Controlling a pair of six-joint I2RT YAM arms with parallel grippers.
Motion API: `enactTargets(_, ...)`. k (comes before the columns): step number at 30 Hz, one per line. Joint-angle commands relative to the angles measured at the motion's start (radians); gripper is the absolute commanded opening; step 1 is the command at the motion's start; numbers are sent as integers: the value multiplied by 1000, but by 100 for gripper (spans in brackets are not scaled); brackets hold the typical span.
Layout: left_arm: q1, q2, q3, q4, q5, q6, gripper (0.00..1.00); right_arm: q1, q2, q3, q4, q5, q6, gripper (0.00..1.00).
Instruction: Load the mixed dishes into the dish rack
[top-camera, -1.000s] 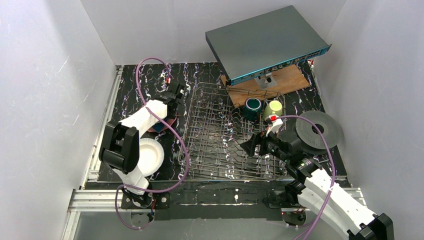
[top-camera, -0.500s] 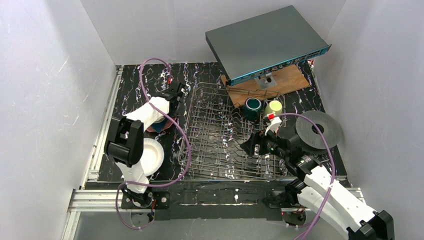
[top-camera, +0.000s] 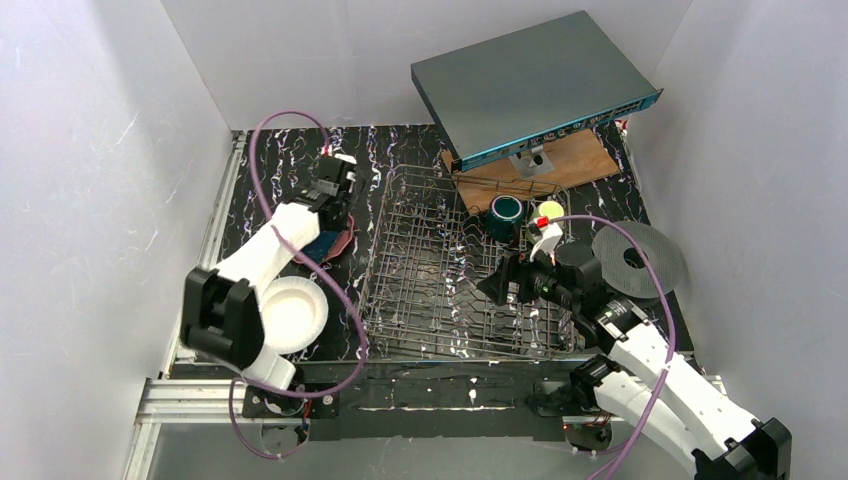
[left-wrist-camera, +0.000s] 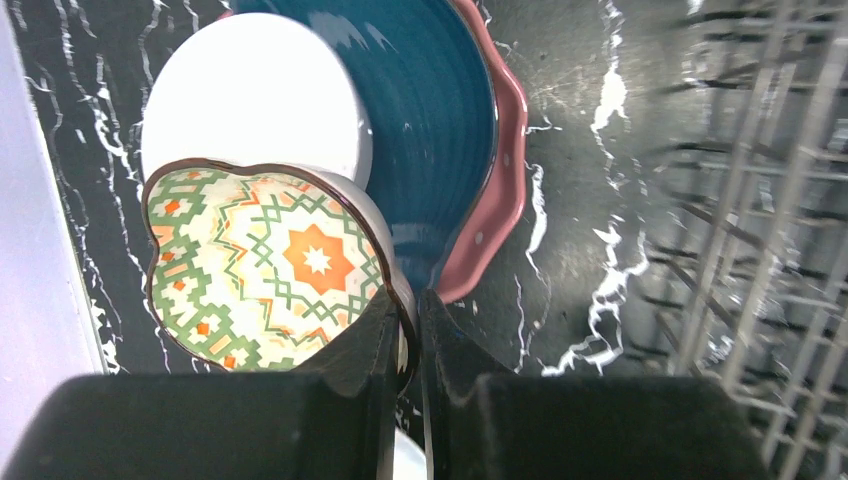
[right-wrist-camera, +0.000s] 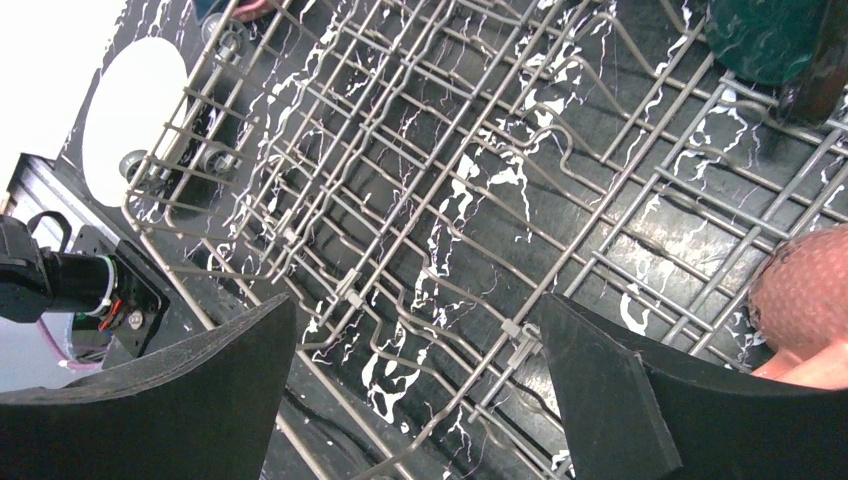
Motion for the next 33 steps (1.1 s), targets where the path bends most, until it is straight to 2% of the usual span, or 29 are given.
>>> enactTargets(1, -10, -215, -58, 43, 76, -6, 0, 11, 31, 61, -5, -35, 41, 98)
enactTargets(7, -19, -436, -177, 206, 375, -1, 0, 41, 100, 119, -17, -43, 75, 98)
enactTargets(12, -27, -555, -278, 407, 776, -69, 0, 123, 150, 163, -10, -2, 106, 98)
enactTargets(15, -28, -537, -293, 507, 1050, -155, 0, 175, 186, 184, 1, 30, 117, 98)
enactTargets(21, -31, -386, -332, 908, 1436, -497, 0, 239, 196, 205, 84, -26, 83, 98)
enactTargets(24, -61, -284, -342, 1094, 1520, -670, 0, 240, 172, 240, 40, 17, 68, 98)
enactTargets(29, -189, -144, -320, 1177, 1546, -796, 0, 240, 74, 283, -112, 270, 39, 98)
enactTargets(31, -234, -115, -336, 1278, 1549, -870, 0, 240, 40, 283, -138, 275, 4, 98)
enactTargets(33, -256, -90, -357, 1411, 1552, -968, 0, 240, 6, 262, -128, 202, -25, 98)
